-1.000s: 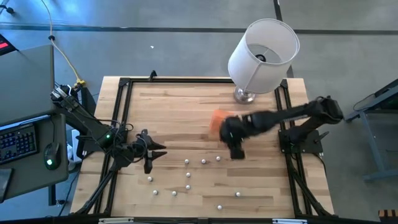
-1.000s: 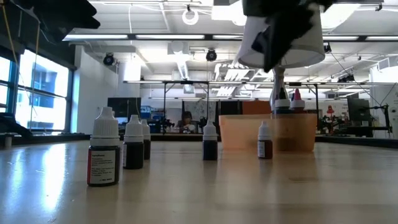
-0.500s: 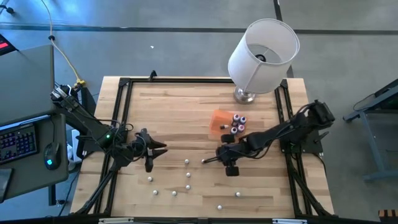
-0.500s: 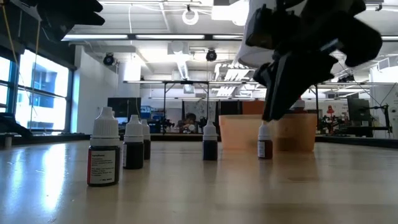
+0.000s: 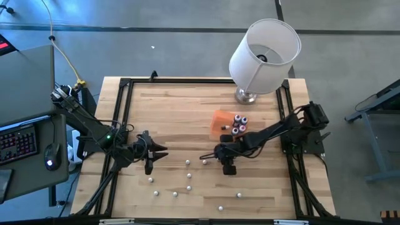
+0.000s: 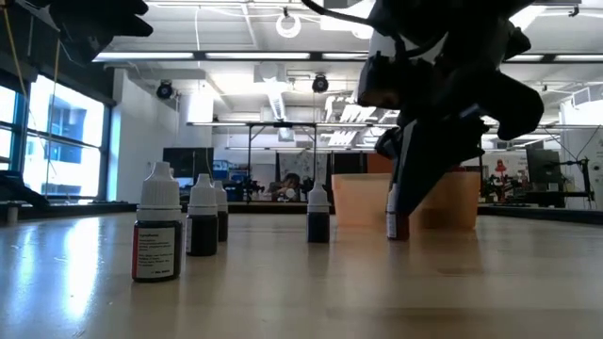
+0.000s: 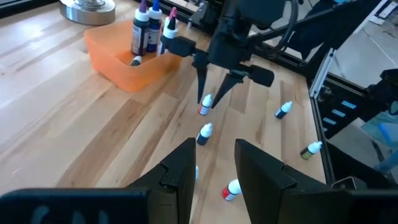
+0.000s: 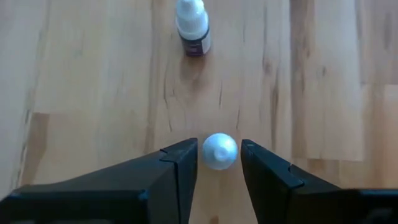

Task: Pick & Place food coloring
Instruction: Put the small orange food coloring bottle into the orange container

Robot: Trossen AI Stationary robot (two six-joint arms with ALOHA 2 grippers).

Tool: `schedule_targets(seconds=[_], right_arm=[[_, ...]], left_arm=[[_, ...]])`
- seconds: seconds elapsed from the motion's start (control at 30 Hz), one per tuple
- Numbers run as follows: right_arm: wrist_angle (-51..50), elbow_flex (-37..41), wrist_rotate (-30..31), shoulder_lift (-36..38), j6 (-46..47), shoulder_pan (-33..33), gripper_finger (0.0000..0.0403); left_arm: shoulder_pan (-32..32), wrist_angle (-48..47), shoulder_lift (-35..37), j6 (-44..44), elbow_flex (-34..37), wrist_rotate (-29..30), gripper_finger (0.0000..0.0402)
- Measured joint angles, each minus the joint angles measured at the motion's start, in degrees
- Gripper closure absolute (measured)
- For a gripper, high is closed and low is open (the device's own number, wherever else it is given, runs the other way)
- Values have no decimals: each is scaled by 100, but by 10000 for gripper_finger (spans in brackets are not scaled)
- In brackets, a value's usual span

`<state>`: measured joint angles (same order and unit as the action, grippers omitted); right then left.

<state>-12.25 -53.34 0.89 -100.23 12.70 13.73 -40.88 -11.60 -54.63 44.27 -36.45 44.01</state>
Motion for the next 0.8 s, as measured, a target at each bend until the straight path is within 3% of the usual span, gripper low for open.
schedule_targets(seconds=[0.27,0.5,0.8], right_arm=[[197,0,-116,-61,-310,-118,341],[-176,-408,-92,129,-863,-272,333],[-2733,-1734,1737,742,-1761,-893,335]], left_arm=[[0,-9,0,0,0,2,291],[0,-21,0,-2,0,-2,291],[0,-43,2,-2,0,-4,291]])
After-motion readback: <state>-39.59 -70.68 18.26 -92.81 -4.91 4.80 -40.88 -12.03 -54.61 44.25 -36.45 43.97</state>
